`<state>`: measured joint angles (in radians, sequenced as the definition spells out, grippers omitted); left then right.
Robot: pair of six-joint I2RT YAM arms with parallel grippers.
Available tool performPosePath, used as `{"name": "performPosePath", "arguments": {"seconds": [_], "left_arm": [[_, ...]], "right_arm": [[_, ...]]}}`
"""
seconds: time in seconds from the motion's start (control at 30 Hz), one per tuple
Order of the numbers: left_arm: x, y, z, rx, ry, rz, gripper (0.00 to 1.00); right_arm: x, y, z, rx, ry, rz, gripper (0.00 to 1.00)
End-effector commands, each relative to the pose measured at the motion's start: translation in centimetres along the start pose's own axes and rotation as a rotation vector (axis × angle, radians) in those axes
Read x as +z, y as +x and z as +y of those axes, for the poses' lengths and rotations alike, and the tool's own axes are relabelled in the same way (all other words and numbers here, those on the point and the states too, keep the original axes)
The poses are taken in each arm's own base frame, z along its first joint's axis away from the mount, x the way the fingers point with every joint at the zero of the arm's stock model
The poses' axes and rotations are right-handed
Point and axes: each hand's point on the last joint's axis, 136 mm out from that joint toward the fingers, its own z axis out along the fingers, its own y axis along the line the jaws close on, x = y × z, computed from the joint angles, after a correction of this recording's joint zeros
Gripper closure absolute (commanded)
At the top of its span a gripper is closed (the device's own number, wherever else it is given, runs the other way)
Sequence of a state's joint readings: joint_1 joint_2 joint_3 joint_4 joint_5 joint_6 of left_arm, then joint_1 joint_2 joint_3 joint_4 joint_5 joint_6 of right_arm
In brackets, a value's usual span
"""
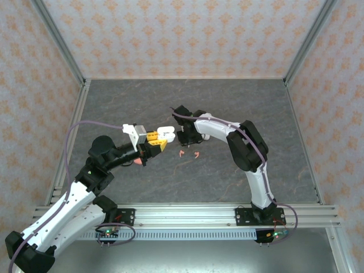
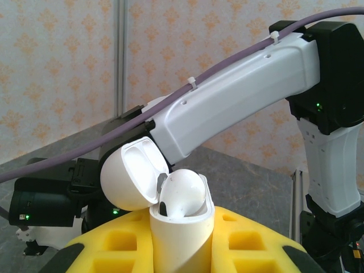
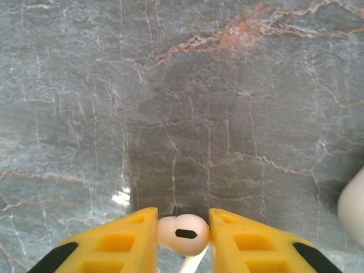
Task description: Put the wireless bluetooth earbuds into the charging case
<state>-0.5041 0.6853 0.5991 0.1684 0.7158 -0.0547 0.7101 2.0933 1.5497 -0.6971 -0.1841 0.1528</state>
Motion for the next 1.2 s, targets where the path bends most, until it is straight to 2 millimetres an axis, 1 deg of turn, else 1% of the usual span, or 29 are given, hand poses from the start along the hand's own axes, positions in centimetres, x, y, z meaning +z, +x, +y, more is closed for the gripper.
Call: {"name": "performPosePath", "arguments": {"seconds": [0.0,0.1,0.2,0.3,0.47,0.5,0.53,0.57,0.67,0.73,0.83,0.93,1.0,1.17], "left_arm": [[-0.1,-1.4,-0.3,0.016,0.0,-0.045,1.0],[0.0,-1.8,-0.4,0.011,0.008,-0.064,1.0],[0.1,-2.2,-0.4,0.01,0.012,-0.084,1.0],[0.1,-2.9,-0.4,0.014,0.012,-0.116,1.0],[0.4,-3.7,-0.5,0.049,0.019,-0.147,1.0],[0.6,-3.7,-0.5,0.06,0.023,-0.151,1.0],[0.8,-3.7,-0.5,0.07,0.024,-0.153,1.0],[1.1,-3.7,-0.5,0.082,0.027,-0.154,1.0],[1.8,-3.7,-0.4,0.119,0.029,-0.147,1.0],[2.3,-3.8,-0.5,0.148,0.034,-0.154,1.0],[2.8,-3.8,-0.5,0.183,0.029,-0.164,1.0],[3.2,-3.9,-0.5,0.202,0.029,-0.171,1.0],[3.3,-4.0,-0.5,0.212,0.029,-0.175,1.0],[3.4,-4.2,-0.4,0.22,0.022,-0.18,1.0]], "right_arm": [[-4.5,-1.6,0.0,0.014,-0.029,-0.143,0.74],[-8.1,-2.3,-0.3,0.038,-0.069,-0.262,0.74],[-12.2,-2.5,-0.4,0.053,-0.121,-0.4,0.74],[-16.7,-2.3,-0.7,0.065,-0.177,-0.541,0.74],[-24.8,-1.1,-0.6,0.057,-0.312,-0.791,0.74],[-25.8,-0.9,-0.4,0.054,-0.337,-0.825,0.74],[-28.2,-0.5,-0.4,0.049,-0.377,-0.894,0.74],[-29.9,-0.1,-0.3,0.047,-0.413,-0.947,0.74],[-34.0,1.0,0.1,0.031,-0.507,-1.072,0.74],[-36.2,1.6,0.8,0.005,-0.564,-1.135,0.74],[-38.6,2.2,1.9,-0.044,-0.618,-1.204,0.74],[-39.9,2.6,3.1,-0.095,-0.646,-1.242,0.74],[-40.2,2.7,3.8,-0.122,-0.658,-1.258,0.74],[-39.7,2.7,5.3,-0.168,-0.666,-1.269,0.74]]}}
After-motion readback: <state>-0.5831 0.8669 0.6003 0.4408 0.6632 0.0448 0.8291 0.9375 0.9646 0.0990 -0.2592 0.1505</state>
